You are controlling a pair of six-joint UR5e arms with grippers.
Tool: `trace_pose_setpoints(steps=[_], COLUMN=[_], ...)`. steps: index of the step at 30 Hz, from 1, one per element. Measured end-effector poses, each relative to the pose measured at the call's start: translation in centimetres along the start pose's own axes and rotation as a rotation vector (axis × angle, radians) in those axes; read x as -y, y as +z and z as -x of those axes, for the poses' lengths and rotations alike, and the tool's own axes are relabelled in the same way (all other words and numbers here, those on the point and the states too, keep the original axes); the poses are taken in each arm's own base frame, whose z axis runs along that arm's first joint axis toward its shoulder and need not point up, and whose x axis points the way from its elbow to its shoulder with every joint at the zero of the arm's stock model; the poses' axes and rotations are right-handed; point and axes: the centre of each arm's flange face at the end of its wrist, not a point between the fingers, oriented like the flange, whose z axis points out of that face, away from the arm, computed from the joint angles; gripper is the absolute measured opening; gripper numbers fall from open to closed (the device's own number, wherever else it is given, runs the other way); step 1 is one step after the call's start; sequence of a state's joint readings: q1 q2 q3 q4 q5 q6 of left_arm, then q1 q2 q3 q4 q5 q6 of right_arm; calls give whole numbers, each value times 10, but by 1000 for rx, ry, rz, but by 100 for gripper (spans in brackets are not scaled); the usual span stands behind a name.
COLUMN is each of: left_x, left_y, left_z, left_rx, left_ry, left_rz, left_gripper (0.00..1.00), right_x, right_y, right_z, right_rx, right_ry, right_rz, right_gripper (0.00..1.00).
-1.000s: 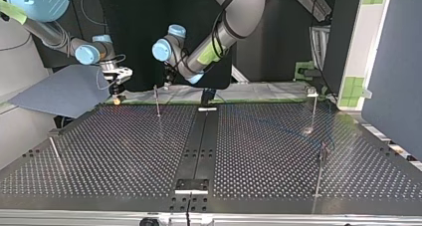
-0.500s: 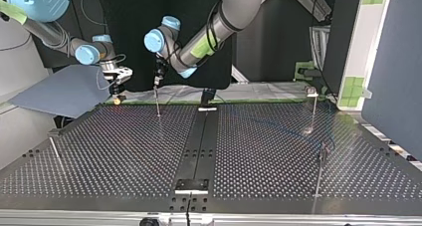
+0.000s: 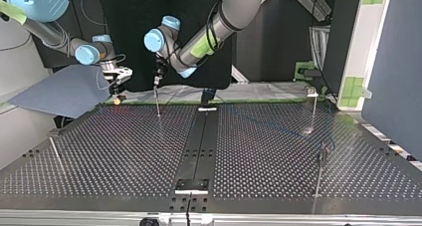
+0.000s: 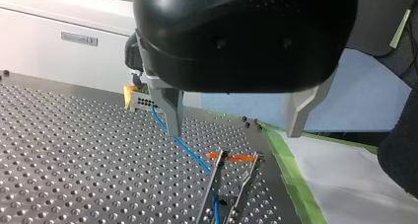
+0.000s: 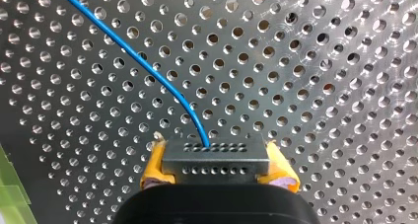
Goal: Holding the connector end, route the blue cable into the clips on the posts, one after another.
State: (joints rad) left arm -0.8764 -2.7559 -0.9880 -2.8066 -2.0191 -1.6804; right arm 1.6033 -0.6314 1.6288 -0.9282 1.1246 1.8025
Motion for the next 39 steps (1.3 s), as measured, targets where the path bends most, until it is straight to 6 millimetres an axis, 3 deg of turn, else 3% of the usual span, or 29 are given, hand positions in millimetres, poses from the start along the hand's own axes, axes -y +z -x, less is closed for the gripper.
trace_pose_setpoints(steps=[39], left_x=[-15], left_y=[-7], left_z=[-6], left_rx=[-66], left_ry=[38], left_rz=[95], left_gripper=[99], right_x=[3], right_y=[0], right_z=[1], right_rx=[3], right_ry=[1], right_rz=[-5], right_gripper=[0])
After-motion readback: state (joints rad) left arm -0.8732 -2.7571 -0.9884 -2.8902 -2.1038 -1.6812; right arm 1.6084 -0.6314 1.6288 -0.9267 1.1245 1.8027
